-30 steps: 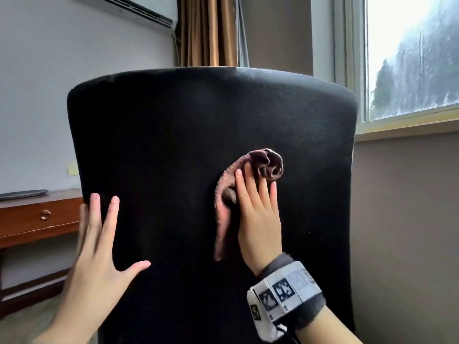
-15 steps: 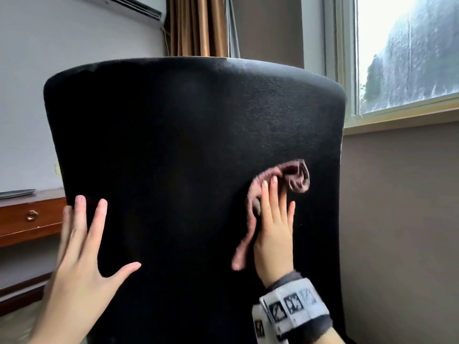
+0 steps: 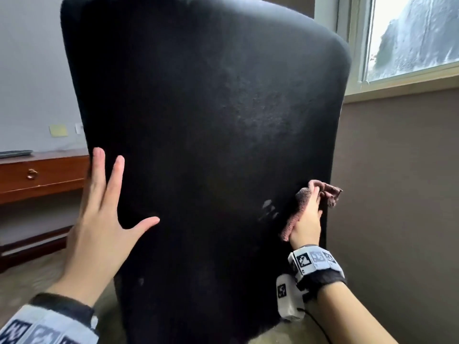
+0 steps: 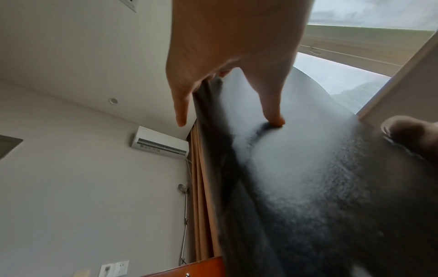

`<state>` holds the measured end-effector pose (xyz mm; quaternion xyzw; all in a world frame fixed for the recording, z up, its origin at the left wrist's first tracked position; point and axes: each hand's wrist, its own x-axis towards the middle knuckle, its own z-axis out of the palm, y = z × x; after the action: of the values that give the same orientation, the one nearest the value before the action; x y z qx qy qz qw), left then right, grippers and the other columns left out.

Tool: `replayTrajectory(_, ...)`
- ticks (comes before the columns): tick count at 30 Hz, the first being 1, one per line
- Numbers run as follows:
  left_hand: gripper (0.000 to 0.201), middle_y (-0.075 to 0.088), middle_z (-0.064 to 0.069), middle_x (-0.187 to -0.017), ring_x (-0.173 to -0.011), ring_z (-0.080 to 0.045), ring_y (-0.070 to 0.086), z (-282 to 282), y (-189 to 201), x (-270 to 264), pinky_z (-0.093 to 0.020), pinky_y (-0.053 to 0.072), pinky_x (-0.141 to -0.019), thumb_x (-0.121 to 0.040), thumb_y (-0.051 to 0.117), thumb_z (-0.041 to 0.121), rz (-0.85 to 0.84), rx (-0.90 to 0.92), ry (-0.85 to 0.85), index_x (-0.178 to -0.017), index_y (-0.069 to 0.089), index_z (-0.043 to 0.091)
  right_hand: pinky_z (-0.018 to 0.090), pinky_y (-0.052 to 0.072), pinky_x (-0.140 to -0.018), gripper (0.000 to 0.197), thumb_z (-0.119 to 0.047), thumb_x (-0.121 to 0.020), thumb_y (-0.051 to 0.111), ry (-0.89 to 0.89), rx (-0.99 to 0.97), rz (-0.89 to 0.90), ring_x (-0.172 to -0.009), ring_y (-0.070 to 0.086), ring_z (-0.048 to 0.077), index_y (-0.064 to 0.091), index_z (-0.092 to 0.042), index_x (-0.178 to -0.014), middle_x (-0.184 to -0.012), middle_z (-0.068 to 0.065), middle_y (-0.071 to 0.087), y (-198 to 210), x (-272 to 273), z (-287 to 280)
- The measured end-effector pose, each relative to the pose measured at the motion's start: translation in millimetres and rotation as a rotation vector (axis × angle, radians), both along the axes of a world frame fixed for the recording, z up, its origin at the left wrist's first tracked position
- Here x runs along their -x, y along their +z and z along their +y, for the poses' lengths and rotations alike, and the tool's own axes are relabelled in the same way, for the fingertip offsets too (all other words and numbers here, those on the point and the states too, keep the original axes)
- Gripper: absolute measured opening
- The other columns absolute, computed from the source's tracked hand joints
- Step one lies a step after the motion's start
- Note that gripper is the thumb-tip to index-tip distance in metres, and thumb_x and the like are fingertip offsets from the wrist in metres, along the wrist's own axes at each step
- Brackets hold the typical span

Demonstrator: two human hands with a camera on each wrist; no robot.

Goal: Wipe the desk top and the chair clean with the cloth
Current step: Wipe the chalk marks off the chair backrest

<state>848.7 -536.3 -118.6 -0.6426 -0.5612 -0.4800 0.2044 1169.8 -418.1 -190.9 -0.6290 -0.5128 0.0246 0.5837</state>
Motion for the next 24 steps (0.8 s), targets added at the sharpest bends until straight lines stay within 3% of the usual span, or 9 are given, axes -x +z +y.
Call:
replayTrajectory(3,0.112,-0.023,0.023,-0.153,-0.141,-0.002,-0.009,-9,-7,-11,-0.049,0.048,-0.091,-0.071,0.079,0.029,0.001,0.037,-0.025,-0.15,0.0,0.034,0.046,0.012,-0.116,0.073,0.004,-0.092,0.034,0.067,0.112,0.117,-0.144,0.005,0.031,-0.001,-0.026,-0.149,-0.158,0.001,0.002,-37,13,-13)
replayTrajectory(6,0.112,-0.02,0.018,-0.155,-0.14,-0.007,0.001,-14,-11,-12,-0.046,0.053,-0.079,-0.07,0.08,0.027,0.033,0.035,-0.042,-0.151,0.002,0.031,0.042,0.012,-0.116,0.081,0.014,-0.083,0.03,0.092,0.096,0.173,-0.144,0.002,0.034,-0.002,-0.019,-0.15,-0.158,0.006,0.0,-28,27,-17)
replayTrajectory(9,0.113,-0.016,0.014,-0.157,-0.136,-0.029,0.033,-14,-13,-9,-0.042,0.055,-0.071,-0.067,0.081,0.026,0.059,0.03,-0.047,-0.152,0.007,0.028,0.033,0.007,-0.118,0.075,0.012,-0.082,0.029,0.146,-0.19,0.124,-0.145,-0.002,0.02,0.0,-0.007,-0.149,-0.157,0.008,-0.002,-11,69,-25)
replayTrajectory(12,0.114,-0.013,0.012,-0.158,-0.118,-0.042,0.05,-12,-12,-5,-0.042,0.055,-0.066,-0.066,0.082,0.026,0.068,0.028,-0.032,-0.152,0.008,0.027,0.011,-0.006,-0.112,0.063,0.002,-0.095,0.028,0.336,-0.279,-0.086,-0.139,-0.018,-0.003,-0.001,-0.012,-0.149,-0.154,-0.011,-0.016,-49,112,-44)
replayTrajectory(14,0.114,-0.013,0.013,-0.158,-0.12,-0.041,0.049,-12,-13,-3,-0.043,0.056,-0.068,-0.065,0.083,0.026,0.058,0.025,-0.035,-0.152,0.009,0.027,0.019,-0.005,-0.115,0.057,-0.002,-0.096,0.028,0.36,-0.358,-0.235,-0.141,-0.015,0.0,0.008,-0.011,-0.149,-0.155,-0.012,-0.012,-64,99,-42)
replayTrajectory(16,0.114,-0.012,0.014,-0.158,-0.128,-0.035,0.043,-11,-13,-3,-0.044,0.055,-0.073,-0.065,0.083,0.026,0.058,0.01,-0.046,-0.152,0.01,0.027,0.029,0.002,-0.117,0.056,-0.013,-0.094,0.03,0.265,-0.417,-0.232,-0.145,-0.001,0.011,0.015,-0.01,-0.148,-0.157,0.002,0.004,-56,71,-20)
replayTrajectory(19,0.113,-0.01,0.013,-0.159,-0.123,-0.039,0.048,-11,-14,-7,-0.046,0.055,-0.073,-0.065,0.082,0.028,0.073,0.008,-0.033,-0.152,0.011,0.027,0.042,0.025,-0.113,0.072,-0.023,-0.079,0.035,0.178,-0.367,0.271,-0.14,0.026,0.023,0.013,-0.03,-0.148,-0.152,0.005,0.024,-27,68,0)
replayTrajectory(22,0.113,-0.009,0.012,-0.159,-0.114,-0.044,0.053,-13,-16,-11,-0.045,0.056,-0.07,-0.065,0.082,0.029,0.084,0.003,-0.017,-0.152,0.01,0.029,0.032,0.012,-0.118,0.066,-0.024,-0.094,0.041,0.339,-0.321,0.266,-0.143,0.007,0.005,0.006,-0.032,-0.149,-0.156,-0.012,0.006,-56,99,-25)
replayTrajectory(24,0.112,-0.009,0.012,-0.159,-0.108,-0.045,0.056,-14,-17,-13,-0.041,0.056,-0.065,-0.066,0.082,0.03,0.081,-0.002,-0.011,-0.152,0.01,0.03,0.027,-0.002,-0.118,0.074,-0.008,-0.097,0.043,0.454,-0.27,0.076,-0.142,-0.008,0.0,-0.004,-0.035,-0.148,-0.155,-0.02,-0.008,-97,109,-49)
